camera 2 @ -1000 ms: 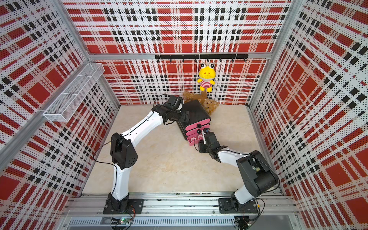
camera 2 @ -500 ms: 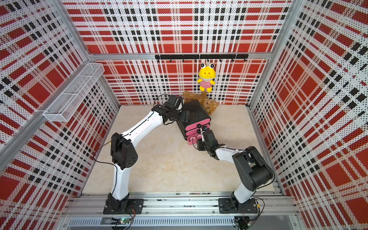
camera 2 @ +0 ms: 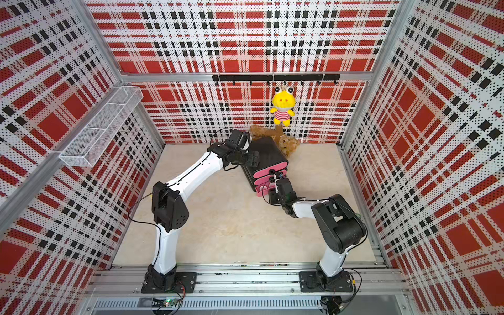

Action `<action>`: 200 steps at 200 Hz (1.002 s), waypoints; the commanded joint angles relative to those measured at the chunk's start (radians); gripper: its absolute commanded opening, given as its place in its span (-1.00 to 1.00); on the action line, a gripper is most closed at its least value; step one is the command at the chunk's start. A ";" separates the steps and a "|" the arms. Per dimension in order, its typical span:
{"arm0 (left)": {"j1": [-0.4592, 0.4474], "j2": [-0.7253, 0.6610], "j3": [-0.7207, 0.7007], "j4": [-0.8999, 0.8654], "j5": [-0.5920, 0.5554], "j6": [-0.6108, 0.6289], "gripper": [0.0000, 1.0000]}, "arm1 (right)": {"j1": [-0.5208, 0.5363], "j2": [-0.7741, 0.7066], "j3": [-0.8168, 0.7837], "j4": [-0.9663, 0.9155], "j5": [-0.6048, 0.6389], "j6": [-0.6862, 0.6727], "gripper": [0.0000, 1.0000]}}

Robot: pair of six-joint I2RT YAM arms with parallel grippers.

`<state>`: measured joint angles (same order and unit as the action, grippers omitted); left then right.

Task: Place the transparent tape into the drawer according to color
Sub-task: Close the drawer in the storage box.

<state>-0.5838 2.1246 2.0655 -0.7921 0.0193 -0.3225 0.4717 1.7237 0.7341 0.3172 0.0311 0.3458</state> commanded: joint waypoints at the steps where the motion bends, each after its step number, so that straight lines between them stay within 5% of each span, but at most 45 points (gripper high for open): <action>1: -0.001 0.047 0.000 -0.080 0.017 0.033 0.66 | 0.015 -0.039 -0.045 0.163 0.014 -0.006 0.21; 59: -0.001 0.054 -0.005 -0.085 0.028 0.043 0.65 | 0.015 0.025 -0.050 0.262 0.013 -0.001 0.05; 106: -0.001 0.064 0.005 -0.085 0.044 0.051 0.65 | 0.018 0.073 -0.030 0.288 0.026 0.013 0.59; 200: 0.001 0.072 0.015 -0.089 0.063 0.063 0.65 | 0.034 0.149 0.058 0.280 0.055 0.003 0.63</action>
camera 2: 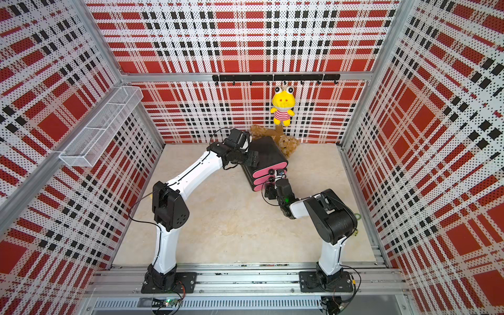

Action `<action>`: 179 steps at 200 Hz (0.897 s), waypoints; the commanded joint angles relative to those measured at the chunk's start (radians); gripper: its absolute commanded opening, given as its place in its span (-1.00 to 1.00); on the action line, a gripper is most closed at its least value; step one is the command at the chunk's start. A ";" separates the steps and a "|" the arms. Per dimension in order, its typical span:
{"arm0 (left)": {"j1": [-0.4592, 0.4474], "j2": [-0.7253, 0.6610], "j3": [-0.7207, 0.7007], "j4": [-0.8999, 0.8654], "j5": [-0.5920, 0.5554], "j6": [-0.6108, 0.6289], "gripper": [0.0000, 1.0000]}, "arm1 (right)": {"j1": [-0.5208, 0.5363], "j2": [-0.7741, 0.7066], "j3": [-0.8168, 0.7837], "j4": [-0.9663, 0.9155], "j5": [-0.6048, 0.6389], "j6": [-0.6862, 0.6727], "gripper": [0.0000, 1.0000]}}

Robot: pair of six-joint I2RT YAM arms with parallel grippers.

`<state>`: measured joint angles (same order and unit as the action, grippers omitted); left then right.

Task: Place the transparent tape into the drawer according to color
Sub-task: Close the drawer in the storage box.

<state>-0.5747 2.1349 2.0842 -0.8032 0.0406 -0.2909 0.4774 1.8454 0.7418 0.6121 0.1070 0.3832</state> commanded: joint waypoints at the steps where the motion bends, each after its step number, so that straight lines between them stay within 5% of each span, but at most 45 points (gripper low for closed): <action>1: -0.009 0.062 -0.003 -0.078 0.042 0.032 0.64 | 0.028 0.028 0.053 -0.016 -0.021 -0.034 0.63; 72: -0.009 0.059 -0.005 -0.081 0.033 0.033 0.64 | 0.032 0.021 0.038 -0.023 -0.010 -0.031 0.74; 101: -0.001 0.011 -0.011 -0.062 0.000 0.019 0.82 | 0.032 -0.127 -0.039 -0.103 0.001 -0.044 1.00; 149: 0.004 -0.146 -0.088 0.081 -0.041 -0.035 1.00 | 0.030 -0.389 -0.066 -0.398 -0.020 -0.075 1.00; 179: 0.014 -0.309 -0.264 0.232 -0.100 -0.087 0.98 | -0.009 -0.549 -0.081 -0.546 -0.017 -0.056 1.00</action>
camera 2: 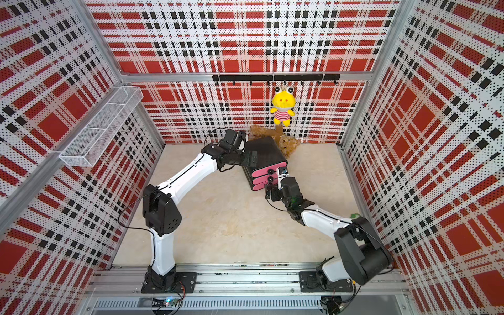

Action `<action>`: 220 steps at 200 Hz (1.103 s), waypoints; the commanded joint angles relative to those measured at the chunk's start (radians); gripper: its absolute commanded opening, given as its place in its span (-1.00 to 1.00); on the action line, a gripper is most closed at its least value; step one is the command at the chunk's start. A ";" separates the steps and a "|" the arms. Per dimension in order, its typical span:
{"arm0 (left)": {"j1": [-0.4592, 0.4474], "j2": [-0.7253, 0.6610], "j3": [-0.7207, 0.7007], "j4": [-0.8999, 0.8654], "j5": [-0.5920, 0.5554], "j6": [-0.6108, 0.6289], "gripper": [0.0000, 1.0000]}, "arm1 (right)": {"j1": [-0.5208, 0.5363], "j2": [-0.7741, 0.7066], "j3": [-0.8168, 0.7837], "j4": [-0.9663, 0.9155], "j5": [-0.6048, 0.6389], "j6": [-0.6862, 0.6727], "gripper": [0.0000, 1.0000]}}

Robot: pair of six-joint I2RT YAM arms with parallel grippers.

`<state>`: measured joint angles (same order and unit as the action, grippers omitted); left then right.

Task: Place the transparent tape into the drawer according to color
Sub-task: Close the drawer in the storage box, then reset both arms

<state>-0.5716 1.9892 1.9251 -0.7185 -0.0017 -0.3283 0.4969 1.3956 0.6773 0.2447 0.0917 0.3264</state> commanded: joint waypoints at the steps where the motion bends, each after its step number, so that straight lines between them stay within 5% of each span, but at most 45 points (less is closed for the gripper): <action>1: 0.011 -0.171 -0.113 0.154 -0.060 -0.057 0.98 | -0.032 -0.104 -0.017 -0.181 -0.003 0.000 1.00; 51: 0.070 -0.534 -0.584 0.488 -0.229 -0.102 0.98 | -0.172 -0.291 -0.023 -0.314 0.103 0.008 1.00; 99: 0.168 -0.769 -1.018 0.777 -0.348 -0.073 0.98 | -0.272 -0.222 0.010 -0.255 0.259 -0.073 1.00; 140: 0.239 -0.851 -1.281 1.019 -0.402 0.031 0.98 | -0.357 -0.131 -0.084 -0.010 0.289 -0.192 1.00; 174: 0.285 -0.888 -1.468 1.273 -0.499 0.141 0.98 | -0.402 -0.050 -0.249 0.402 0.263 -0.286 1.00; 220: 0.408 -0.846 -1.720 1.733 -0.502 0.262 0.98 | -0.436 0.052 -0.254 0.508 0.225 -0.261 1.00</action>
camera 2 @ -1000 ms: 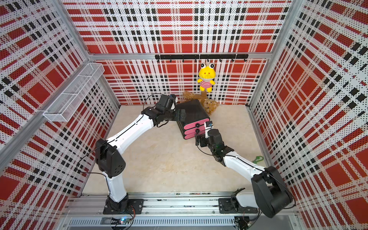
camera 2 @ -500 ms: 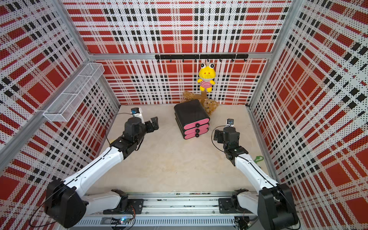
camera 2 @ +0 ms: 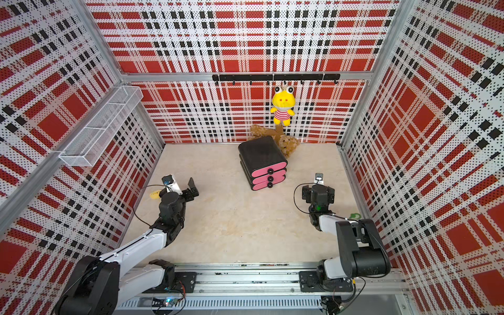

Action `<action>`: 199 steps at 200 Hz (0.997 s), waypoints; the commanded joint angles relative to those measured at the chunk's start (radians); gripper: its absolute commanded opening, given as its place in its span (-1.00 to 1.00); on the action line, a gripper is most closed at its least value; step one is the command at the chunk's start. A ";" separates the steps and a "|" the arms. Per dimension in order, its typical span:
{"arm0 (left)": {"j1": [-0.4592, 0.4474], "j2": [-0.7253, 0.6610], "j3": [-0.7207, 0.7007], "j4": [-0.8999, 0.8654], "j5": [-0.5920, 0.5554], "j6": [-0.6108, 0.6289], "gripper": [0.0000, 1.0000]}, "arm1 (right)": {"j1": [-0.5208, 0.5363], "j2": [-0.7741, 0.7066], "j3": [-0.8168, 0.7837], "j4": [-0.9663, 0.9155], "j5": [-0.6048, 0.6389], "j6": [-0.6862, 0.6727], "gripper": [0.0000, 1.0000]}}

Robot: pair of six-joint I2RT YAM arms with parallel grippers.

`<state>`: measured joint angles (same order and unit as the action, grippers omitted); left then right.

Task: Place the transparent tape into the drawer according to color
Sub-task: Reset both arms

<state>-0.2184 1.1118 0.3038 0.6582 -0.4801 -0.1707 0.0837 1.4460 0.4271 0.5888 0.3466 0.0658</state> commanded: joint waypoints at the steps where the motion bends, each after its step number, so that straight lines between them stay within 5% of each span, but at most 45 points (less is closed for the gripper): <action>1: 0.060 0.037 -0.102 0.367 -0.017 0.109 0.98 | -0.023 0.000 -0.005 0.160 -0.031 0.003 1.00; 20: 0.114 0.121 -0.122 0.433 0.018 0.110 0.99 | -0.027 -0.008 -0.035 0.227 -0.050 0.023 1.00; 47: 0.128 0.241 -0.136 0.591 0.068 0.149 1.00 | -0.022 0.120 -0.168 0.613 -0.092 0.001 1.00; 59: 0.133 0.291 -0.146 0.658 0.072 0.150 1.00 | -0.018 0.083 -0.129 0.478 -0.084 0.013 1.00; 95: 0.135 0.468 -0.139 0.833 0.059 0.147 0.99 | -0.019 0.095 -0.130 0.496 -0.075 0.013 1.00; 199: 0.147 0.462 -0.103 0.751 0.075 0.134 0.98 | -0.029 0.096 -0.126 0.488 -0.132 0.003 1.00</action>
<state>-0.0772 1.5703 0.1844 1.3952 -0.4034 -0.0368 0.0620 1.5463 0.2863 1.0607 0.2409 0.0715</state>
